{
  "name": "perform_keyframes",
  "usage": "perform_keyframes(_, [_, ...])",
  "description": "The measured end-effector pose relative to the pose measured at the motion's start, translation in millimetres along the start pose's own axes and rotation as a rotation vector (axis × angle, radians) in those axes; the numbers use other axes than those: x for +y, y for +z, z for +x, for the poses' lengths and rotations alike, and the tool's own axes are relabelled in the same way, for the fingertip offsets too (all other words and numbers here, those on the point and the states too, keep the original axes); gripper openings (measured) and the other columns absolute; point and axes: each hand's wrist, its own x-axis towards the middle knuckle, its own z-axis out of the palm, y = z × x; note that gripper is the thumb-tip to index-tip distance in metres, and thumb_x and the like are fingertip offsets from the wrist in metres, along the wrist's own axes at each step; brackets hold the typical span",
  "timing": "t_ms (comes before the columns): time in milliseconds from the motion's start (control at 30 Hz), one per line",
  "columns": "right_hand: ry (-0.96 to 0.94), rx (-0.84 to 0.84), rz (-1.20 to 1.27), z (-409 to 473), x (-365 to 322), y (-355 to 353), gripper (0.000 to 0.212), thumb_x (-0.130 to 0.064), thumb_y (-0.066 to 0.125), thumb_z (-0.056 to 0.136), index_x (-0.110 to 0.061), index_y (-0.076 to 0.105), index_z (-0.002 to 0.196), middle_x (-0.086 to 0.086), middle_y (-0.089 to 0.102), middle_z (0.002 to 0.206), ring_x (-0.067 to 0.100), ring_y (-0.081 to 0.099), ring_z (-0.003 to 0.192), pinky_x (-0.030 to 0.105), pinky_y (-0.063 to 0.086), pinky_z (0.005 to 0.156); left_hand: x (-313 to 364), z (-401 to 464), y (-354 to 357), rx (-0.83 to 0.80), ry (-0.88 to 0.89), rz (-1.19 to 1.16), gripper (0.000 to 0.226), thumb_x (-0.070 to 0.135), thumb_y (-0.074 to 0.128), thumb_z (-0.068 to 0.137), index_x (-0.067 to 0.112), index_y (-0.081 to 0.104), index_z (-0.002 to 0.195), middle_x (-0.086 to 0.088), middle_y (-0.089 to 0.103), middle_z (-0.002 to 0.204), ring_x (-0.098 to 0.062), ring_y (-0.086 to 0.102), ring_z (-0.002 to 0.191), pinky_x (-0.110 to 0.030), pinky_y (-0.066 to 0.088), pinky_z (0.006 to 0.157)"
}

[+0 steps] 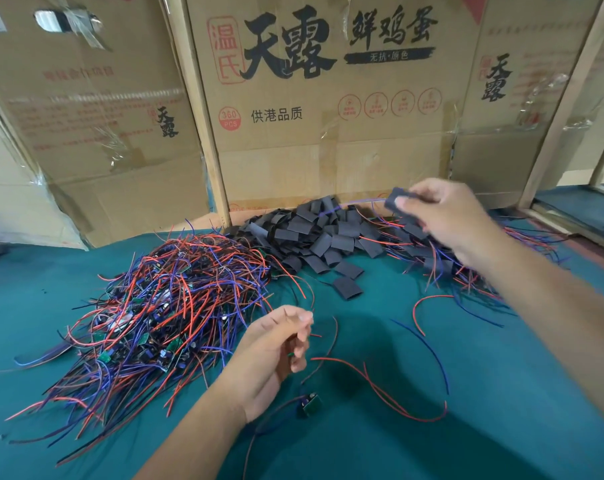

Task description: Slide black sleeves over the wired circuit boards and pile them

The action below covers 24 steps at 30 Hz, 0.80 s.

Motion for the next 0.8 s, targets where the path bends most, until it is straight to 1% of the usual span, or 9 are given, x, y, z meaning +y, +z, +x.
perform_keyframes(133, [-0.002, 0.214, -0.392, 66.5, 13.2, -26.1, 0.02, -0.031, 0.07, 0.083, -0.012, 0.071, 0.08, 0.009, 0.073, 0.092, 0.029, 0.067, 0.088, 0.035, 0.052, 0.077, -7.6, 2.6, -5.1, 0.028, 0.106, 0.349, 0.017, 0.02, 0.076, 0.086, 0.019, 0.065, 0.073, -0.003, 0.049, 0.061, -0.015, 0.04, 0.052, -0.025, 0.033, 0.051])
perform_keyframes(200, [0.061, 0.191, -0.637, 85.4, 33.6, -32.3, 0.028, -0.028, 0.067, 0.084, -0.001, 0.072, 0.081, 0.02, 0.072, 0.093, 0.037, 0.067, 0.089, 0.041, 0.056, 0.081, -10.6, 4.2, -7.7, 0.019, 0.144, 0.457, 0.019, 0.024, 0.075, 0.087, 0.018, 0.064, 0.073, 0.002, 0.05, 0.059, -0.012, 0.041, 0.052, -0.021, 0.034, 0.051])
perform_keyframes(367, [0.162, 0.158, -1.132, 93.9, 70.2, -29.3, 0.033, -0.037, 0.067, 0.088, -0.008, 0.072, 0.102, 0.019, 0.068, 0.109, 0.036, 0.063, 0.104, 0.04, 0.051, 0.089, -17.4, 4.6, -11.9, 0.088, 0.422, 1.13, 0.02, 0.031, 0.068, 0.092, 0.025, 0.06, 0.075, 0.009, 0.053, 0.058, -0.009, 0.044, 0.054, -0.026, 0.038, 0.055])
perform_keyframes(433, [0.094, 0.262, -1.202, 92.0, 65.2, -21.5, 0.04, -0.038, 0.068, 0.087, -0.008, 0.066, 0.114, 0.021, 0.061, 0.119, 0.038, 0.056, 0.114, 0.044, 0.043, 0.095, -17.7, 2.2, -9.3, 0.052, 0.453, 1.192, 0.017, 0.036, 0.064, 0.093, 0.025, 0.06, 0.08, 0.008, 0.049, 0.055, -0.011, 0.044, 0.055, -0.028, 0.037, 0.056])
perform_keyframes(500, [-0.048, 0.272, -1.087, 84.7, 48.5, -2.1, 0.037, -0.034, 0.065, 0.089, -0.01, 0.062, 0.115, 0.019, 0.059, 0.12, 0.038, 0.055, 0.113, 0.045, 0.042, 0.095, -17.6, 0.4, -5.5, 0.021, 0.467, 1.32, 0.016, 0.04, 0.059, 0.095, 0.026, 0.06, 0.086, 0.009, 0.045, 0.054, -0.014, 0.047, 0.059, -0.031, 0.04, 0.059])
perform_keyframes(600, [-0.232, -0.078, -0.715, 52.0, 6.6, 49.6, 0.007, -0.034, 0.062, 0.092, -0.028, 0.065, 0.093, -0.003, 0.069, 0.096, 0.018, 0.065, 0.085, 0.032, 0.051, 0.071, -16.0, -4.6, 0.1, 0.01, 0.52, 1.397, 0.019, 0.043, 0.055, 0.097, 0.026, 0.06, 0.09, 0.008, 0.046, 0.058, -0.019, 0.055, 0.064, -0.033, 0.041, 0.061])
perform_keyframes(633, [-0.255, -0.236, -0.585, 33.8, -8.3, 70.1, 0.008, -0.035, 0.061, 0.092, -0.031, 0.064, 0.086, -0.011, 0.069, 0.087, 0.008, 0.065, 0.075, 0.029, 0.048, 0.063, -15.7, -5.9, 2.1, 0.012, 0.554, 1.382, 0.019, 0.042, 0.055, 0.097, 0.025, 0.061, 0.09, 0.006, 0.051, 0.06, -0.02, 0.057, 0.065, -0.033, 0.042, 0.061])
perform_keyframes(733, [-0.306, -0.643, -0.31, -18.1, -40.4, 129.6, 0.012, -0.026, 0.062, 0.092, -0.027, 0.067, 0.081, -0.007, 0.072, 0.076, 0.008, 0.068, 0.068, 0.028, 0.053, 0.064, -15.4, -9.8, 7.5, -0.015, 0.613, 1.403, 0.019, 0.04, 0.053, 0.094, 0.025, 0.064, 0.092, 0.001, 0.066, 0.075, -0.024, 0.062, 0.072, -0.036, 0.048, 0.063])
perform_keyframes(800, [-0.323, -0.863, -0.304, -48.6, -52.3, 162.3, 0.012, -0.021, 0.062, 0.091, -0.021, 0.069, 0.081, -0.006, 0.072, 0.071, 0.007, 0.07, 0.066, 0.018, 0.049, 0.055, -18.7, -10.2, 9.5, -0.088, 0.645, 1.414, 0.025, 0.044, 0.048, 0.095, 0.025, 0.065, 0.093, 0.0, 0.067, 0.074, -0.025, 0.062, 0.072, -0.037, 0.049, 0.063])
